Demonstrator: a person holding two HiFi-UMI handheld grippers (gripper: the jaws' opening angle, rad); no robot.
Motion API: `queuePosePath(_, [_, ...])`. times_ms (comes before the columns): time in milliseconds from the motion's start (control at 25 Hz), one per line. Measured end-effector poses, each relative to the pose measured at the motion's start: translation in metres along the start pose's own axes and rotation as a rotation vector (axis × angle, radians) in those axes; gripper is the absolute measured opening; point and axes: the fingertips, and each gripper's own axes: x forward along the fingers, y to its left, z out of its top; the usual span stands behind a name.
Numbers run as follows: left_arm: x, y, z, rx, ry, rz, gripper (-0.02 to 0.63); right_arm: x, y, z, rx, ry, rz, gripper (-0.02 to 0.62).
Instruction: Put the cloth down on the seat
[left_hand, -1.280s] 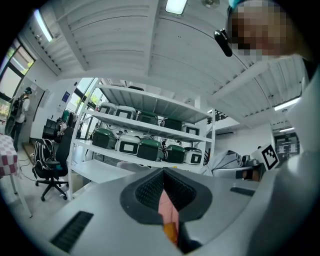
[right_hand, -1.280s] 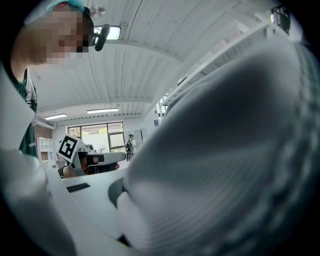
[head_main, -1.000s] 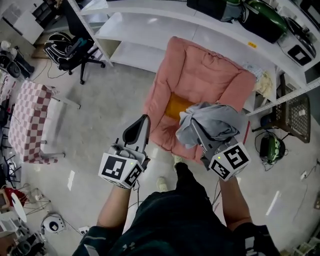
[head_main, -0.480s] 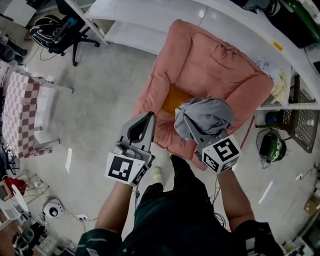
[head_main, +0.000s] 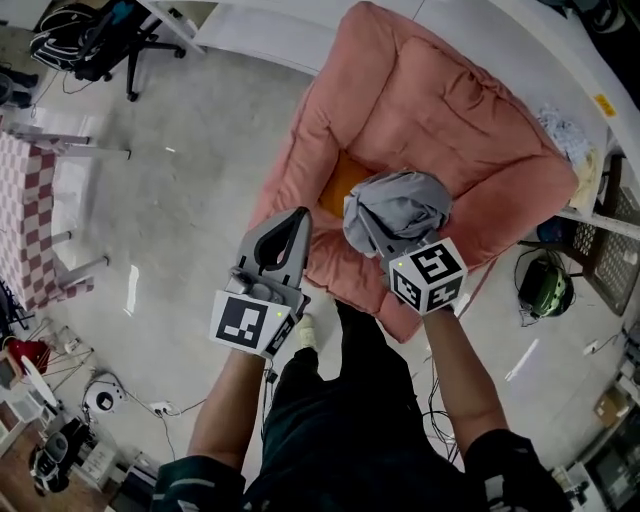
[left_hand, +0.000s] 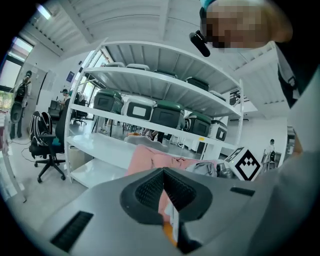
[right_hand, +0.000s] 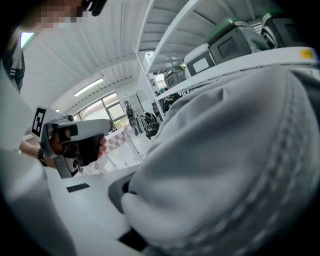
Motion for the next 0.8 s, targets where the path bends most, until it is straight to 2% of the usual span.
queuePosePath(440, [0.043, 0.016, -0.036, -0.035, 0.086, 0.016, 0.006, 0.078, -0.071, -0.062, 0.142, 0.158, -0.002, 0.037])
queuePosePath(800, [0.047, 0.029, -0.046, -0.066, 0.109, 0.063, 0.006, 0.127, -0.107, -0.101, 0.136, 0.321, -0.040, 0.055])
